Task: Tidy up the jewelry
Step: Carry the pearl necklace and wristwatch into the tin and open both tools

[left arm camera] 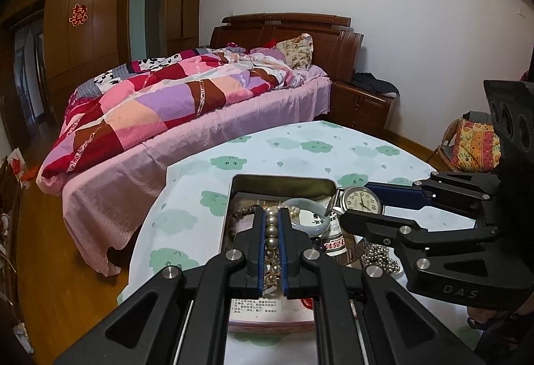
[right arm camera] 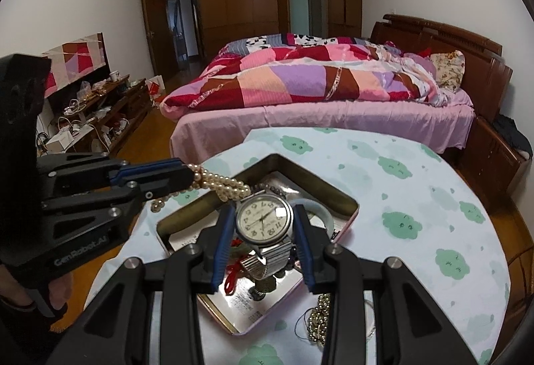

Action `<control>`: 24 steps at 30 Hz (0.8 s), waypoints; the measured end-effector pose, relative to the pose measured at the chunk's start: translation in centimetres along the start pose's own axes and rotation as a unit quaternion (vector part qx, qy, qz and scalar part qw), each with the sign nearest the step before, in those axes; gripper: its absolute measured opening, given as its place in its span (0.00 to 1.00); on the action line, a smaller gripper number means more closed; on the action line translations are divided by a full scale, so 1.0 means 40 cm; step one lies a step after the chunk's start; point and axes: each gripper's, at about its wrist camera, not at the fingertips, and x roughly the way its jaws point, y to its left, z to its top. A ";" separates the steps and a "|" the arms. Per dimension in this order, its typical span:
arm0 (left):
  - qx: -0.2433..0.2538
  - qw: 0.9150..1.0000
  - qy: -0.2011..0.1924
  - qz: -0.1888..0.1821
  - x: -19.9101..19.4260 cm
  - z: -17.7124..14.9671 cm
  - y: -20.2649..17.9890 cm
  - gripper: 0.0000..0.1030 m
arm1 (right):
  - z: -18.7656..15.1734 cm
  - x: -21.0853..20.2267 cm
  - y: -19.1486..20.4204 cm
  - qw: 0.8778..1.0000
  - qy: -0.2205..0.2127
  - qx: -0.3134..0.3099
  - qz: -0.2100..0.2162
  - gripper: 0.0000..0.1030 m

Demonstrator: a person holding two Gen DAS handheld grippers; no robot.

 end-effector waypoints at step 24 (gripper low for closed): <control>0.003 0.999 0.053 0.003 0.110 -0.066 0.001 0.06 | -0.062 0.097 -0.016 0.998 0.057 0.022 -0.012 0.37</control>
